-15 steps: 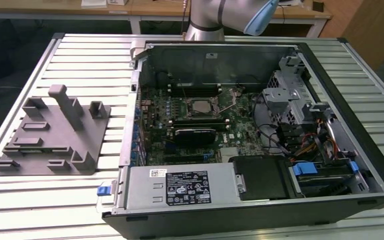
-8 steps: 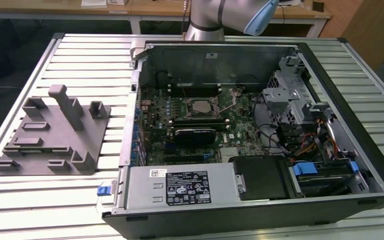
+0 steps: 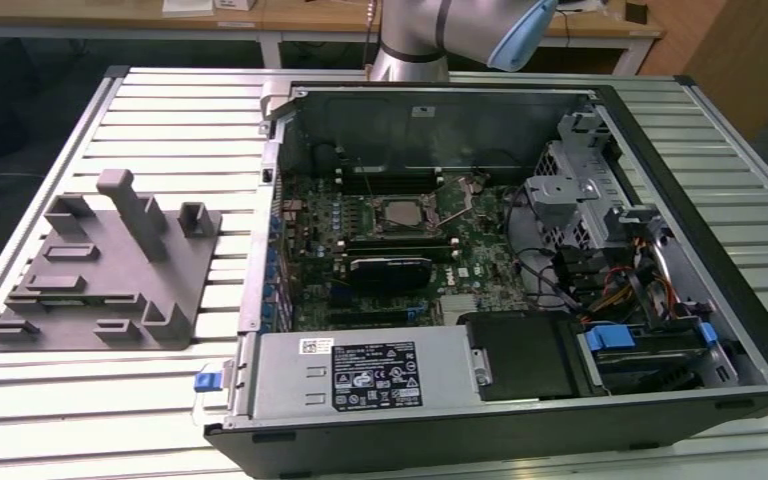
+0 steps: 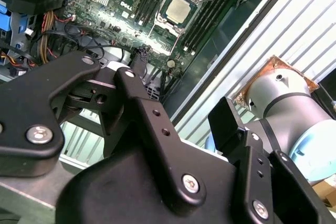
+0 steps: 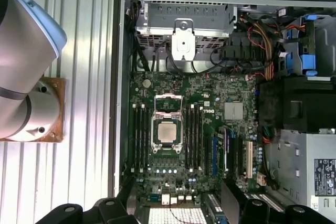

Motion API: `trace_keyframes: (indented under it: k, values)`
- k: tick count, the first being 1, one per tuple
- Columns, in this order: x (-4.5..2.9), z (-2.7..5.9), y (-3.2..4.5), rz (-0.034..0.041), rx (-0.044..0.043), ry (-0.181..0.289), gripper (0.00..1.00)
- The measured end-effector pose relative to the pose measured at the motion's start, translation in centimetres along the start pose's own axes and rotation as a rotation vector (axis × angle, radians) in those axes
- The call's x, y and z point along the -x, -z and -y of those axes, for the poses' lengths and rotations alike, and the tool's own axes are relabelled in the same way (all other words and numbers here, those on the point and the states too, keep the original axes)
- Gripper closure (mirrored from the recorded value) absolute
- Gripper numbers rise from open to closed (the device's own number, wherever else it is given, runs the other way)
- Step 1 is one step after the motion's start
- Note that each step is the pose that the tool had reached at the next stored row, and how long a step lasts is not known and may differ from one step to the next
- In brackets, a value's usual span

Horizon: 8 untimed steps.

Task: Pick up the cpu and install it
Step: 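Place the cpu into insertion slot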

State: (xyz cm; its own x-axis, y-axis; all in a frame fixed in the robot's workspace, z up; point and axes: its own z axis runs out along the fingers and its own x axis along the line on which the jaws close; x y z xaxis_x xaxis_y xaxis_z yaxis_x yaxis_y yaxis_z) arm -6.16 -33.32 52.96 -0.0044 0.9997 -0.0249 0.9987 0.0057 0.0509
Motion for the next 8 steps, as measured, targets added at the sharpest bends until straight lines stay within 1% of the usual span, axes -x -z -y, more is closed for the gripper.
trace_keyframes:
  k: [8]
  values:
    - [-0.01,0.02,-0.33,0.0001,0.0000,0.000,0.26]
